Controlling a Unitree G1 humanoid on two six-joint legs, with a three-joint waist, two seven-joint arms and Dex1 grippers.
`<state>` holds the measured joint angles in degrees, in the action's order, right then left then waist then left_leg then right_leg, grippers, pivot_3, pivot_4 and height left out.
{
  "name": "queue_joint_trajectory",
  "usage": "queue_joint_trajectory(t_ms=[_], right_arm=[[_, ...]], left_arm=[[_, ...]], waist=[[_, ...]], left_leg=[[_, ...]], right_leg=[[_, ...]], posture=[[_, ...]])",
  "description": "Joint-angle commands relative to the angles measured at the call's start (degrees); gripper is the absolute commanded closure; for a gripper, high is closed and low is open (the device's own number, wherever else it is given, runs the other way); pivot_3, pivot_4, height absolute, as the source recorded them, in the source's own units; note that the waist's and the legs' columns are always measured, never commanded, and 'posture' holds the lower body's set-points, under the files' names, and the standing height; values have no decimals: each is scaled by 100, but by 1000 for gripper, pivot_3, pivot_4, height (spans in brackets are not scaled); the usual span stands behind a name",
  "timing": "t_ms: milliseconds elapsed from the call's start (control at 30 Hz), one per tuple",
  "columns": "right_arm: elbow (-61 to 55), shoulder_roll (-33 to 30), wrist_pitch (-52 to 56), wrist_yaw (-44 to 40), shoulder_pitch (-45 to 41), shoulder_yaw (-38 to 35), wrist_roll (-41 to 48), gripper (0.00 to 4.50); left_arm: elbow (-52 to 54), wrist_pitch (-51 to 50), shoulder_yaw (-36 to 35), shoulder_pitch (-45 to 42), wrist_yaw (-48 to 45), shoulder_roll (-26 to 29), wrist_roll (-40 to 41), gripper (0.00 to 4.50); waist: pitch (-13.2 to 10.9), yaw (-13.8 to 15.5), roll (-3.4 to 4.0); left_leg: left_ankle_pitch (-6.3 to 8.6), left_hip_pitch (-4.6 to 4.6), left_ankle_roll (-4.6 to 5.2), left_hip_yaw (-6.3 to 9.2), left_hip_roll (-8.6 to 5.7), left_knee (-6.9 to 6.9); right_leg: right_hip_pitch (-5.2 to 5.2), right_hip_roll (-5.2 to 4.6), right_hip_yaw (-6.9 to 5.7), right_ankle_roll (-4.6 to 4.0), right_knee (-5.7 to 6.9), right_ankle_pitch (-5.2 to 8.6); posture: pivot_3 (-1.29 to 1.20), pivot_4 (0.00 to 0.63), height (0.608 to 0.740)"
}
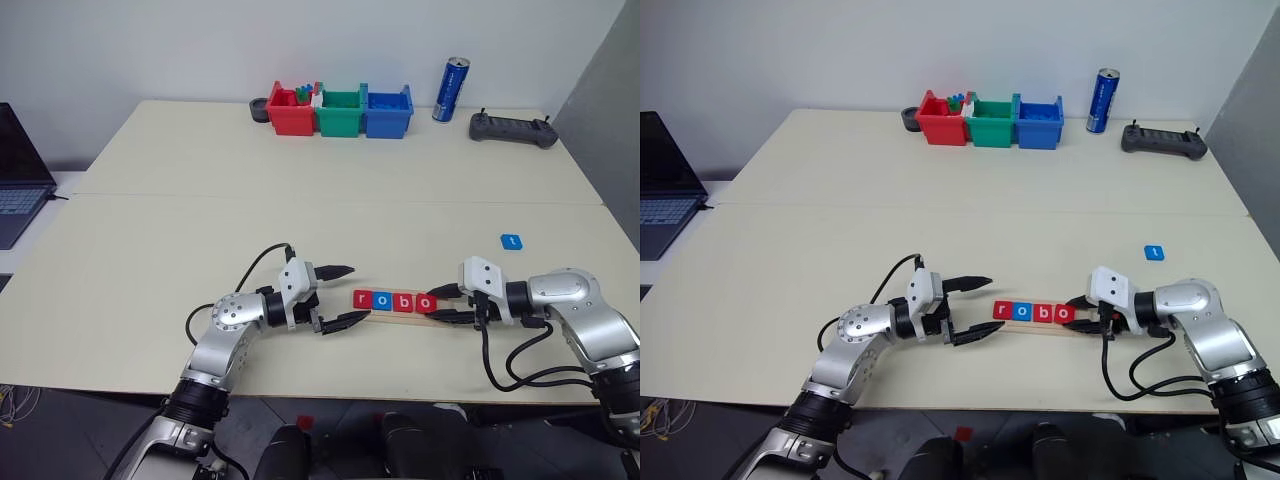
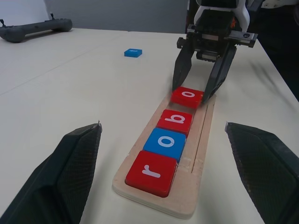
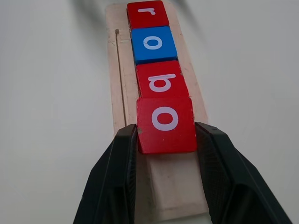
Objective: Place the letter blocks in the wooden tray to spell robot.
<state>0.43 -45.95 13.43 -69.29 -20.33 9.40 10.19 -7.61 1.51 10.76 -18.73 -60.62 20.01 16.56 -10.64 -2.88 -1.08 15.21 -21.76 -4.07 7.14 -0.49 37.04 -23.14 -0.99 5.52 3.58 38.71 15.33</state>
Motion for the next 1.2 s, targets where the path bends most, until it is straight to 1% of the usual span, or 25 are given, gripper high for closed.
queue_joint_trajectory(t_ms=[33,67,200,433,600,700,800,933,967,1033,1067,1100,1200], right_arm=[[-60,11,56,12,-150,-67,31,1759],[-57,17,73,28,-160,-78,38,1333],[-57,18,100,82,-177,-120,56,15],[-195,-99,195,90,-116,-272,143,15],[-314,-259,434,126,-54,-630,353,15],[-250,-342,891,509,44,-1321,640,15],[-419,-346,1085,925,406,-1767,672,15],[-1144,-287,1086,1088,1464,-2048,728,15],[-1280,-250,1082,1134,1645,-2068,742,376],[-1508,-182,1120,1237,1885,-2072,792,863],[-1599,-157,1121,1272,1964,-2058,803,1276],[-1687,-126,1146,1301,2005,-2043,842,1565],[-1865,-56,1192,1359,1991,-1940,886,2695]], left_arm=[[194,71,-63,-2,-1,30,33,0],[204,65,-61,4,-3,33,36,0],[241,37,-46,8,-17,37,44,0],[240,22,-50,-4,-53,59,55,0],[255,18,-52,6,-55,79,58,0],[287,2,-67,26,-19,91,63,0],[334,-16,-72,71,-7,107,73,0],[299,-41,-39,53,-23,97,79,0],[276,-42,-30,35,-30,88,77,0],[245,-49,-19,4,-48,73,79,0],[238,-57,-16,-10,-56,67,80,0],[237,-68,-15,-23,-64,63,83,0],[244,-79,-10,-33,-102,66,87,0]], waist=[[0,0,0],[0,0,0],[0,2,0],[0,2,0],[0,2,0],[0,8,0],[0,53,0],[1,91,1],[1,90,2],[2,72,3],[2,62,3],[2,45,3],[2,36,3]], left_leg=[[0,0,0,0,0,0],[0,0,0,0,0,0],[0,0,0,1,0,0],[0,0,0,0,0,0],[0,0,0,0,0,0],[0,-1,0,1,0,0],[0,-3,0,2,-2,-1],[0,-3,1,5,-2,-5],[1,-3,1,5,1,-3],[1,-1,1,-3,0,-1],[0,-1,1,-6,0,0],[0,1,1,-7,1,2],[0,4,0,-7,3,2]], right_leg=[[0,0,0,0,0,0],[0,0,0,0,0,0],[0,0,0,0,0,0],[0,0,0,0,0,0],[0,0,0,0,0,0],[0,0,0,0,1,0],[0,-2,-1,0,0,0],[0,-1,-3,0,-1,0],[0,2,-4,0,-1,1],[-1,1,3,1,2,1],[-1,1,7,1,2,1],[0,1,7,1,3,1],[0,4,5,1,4,1]], posture=[[0,150,740],[0,150,740],[0,150,740],[0,150,740],[0,150,740],[0,150,740],[0,150,740],[0,150,740],[0,150,740],[0,150,740],[0,150,740],[0,150,740],[0,150,740]])
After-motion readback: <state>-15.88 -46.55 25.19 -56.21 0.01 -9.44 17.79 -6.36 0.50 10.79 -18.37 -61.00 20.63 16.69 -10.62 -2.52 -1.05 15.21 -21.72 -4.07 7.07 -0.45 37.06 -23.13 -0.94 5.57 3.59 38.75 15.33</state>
